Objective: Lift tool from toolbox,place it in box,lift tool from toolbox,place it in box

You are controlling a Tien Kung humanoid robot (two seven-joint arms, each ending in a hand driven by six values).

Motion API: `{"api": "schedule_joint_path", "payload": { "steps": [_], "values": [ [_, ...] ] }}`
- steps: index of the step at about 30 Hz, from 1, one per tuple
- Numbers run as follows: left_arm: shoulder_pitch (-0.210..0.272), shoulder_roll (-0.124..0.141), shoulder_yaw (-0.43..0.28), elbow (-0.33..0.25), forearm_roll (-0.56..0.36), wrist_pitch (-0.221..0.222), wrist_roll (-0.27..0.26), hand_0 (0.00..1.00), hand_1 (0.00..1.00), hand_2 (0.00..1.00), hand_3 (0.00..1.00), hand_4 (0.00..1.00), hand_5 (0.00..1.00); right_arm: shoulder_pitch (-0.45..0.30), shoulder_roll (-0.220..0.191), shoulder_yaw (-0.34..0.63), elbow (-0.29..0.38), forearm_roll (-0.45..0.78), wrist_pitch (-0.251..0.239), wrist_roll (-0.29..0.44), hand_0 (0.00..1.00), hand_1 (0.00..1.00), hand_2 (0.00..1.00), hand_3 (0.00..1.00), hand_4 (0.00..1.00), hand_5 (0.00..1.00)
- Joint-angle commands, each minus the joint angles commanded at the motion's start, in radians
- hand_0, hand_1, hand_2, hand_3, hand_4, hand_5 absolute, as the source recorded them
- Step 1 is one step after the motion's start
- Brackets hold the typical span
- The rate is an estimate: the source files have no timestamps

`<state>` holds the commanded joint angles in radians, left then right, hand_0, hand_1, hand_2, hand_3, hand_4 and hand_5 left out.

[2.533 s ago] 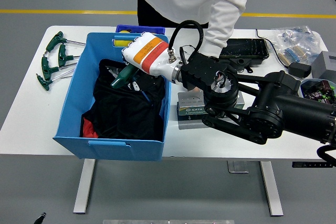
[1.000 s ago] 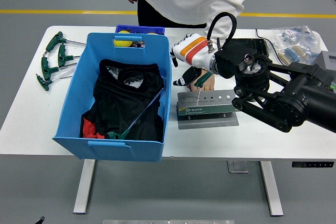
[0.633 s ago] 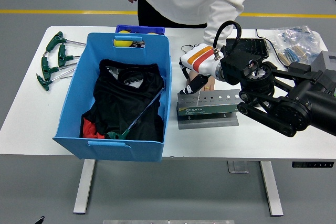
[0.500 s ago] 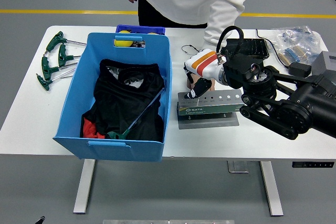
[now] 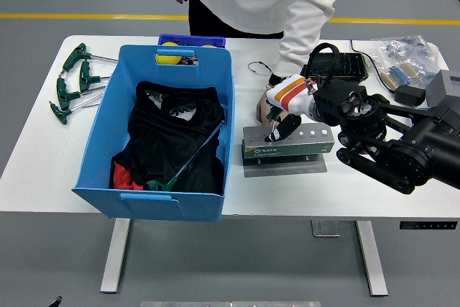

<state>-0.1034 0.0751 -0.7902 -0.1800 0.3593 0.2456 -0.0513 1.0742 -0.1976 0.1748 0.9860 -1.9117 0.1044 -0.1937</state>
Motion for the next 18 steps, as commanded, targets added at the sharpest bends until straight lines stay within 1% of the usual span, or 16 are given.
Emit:
{"api": "schedule_joint_path", "payload": {
  "steps": [3,4,9,10,15,16,18],
  "values": [
    [0.001,0.0,-0.005,0.0,0.005,0.0,0.001,0.828,0.857,0.874,0.765,0.741,0.606,0.0,0.001,-0.002,0.005,0.002,0.008,-0.002,0.83,0.499,0.508,0.349,0.953,0.617],
    [0.001,0.0,-0.006,0.0,0.007,0.0,0.002,0.827,0.856,0.874,0.764,0.742,0.604,0.001,0.002,-0.002,0.007,0.003,0.008,-0.002,0.828,0.492,0.506,0.387,0.955,0.625],
    [-0.001,-0.001,-0.008,0.0,0.012,0.0,0.003,0.827,0.856,0.874,0.764,0.742,0.604,0.004,0.013,-0.002,0.01,0.004,0.001,0.007,0.828,0.492,0.506,0.387,0.955,0.625],
    [-0.001,-0.001,-0.008,0.0,0.013,0.0,0.004,0.827,0.857,0.873,0.765,0.743,0.604,0.005,0.015,-0.002,0.009,0.003,0.0,0.009,0.827,0.571,0.621,0.483,0.957,0.632],
    [-0.001,0.0,-0.007,0.0,0.01,0.0,0.003,0.827,0.857,0.873,0.765,0.743,0.604,0.007,0.016,-0.005,0.008,0.002,-0.004,0.011,0.827,0.571,0.621,0.483,0.957,0.632],
    [-0.001,0.0,-0.007,0.0,0.01,0.0,0.003,0.827,0.856,0.872,0.765,0.743,0.603,0.008,0.017,-0.005,0.008,0.001,-0.006,0.012,0.827,0.611,0.655,0.533,0.965,0.637],
    [-0.001,0.0,-0.007,0.0,0.01,0.0,0.003,0.827,0.856,0.872,0.765,0.743,0.603,0.009,0.019,-0.005,0.007,0.0,-0.009,0.012,0.827,0.611,0.655,0.533,0.965,0.637]
  ]
}}
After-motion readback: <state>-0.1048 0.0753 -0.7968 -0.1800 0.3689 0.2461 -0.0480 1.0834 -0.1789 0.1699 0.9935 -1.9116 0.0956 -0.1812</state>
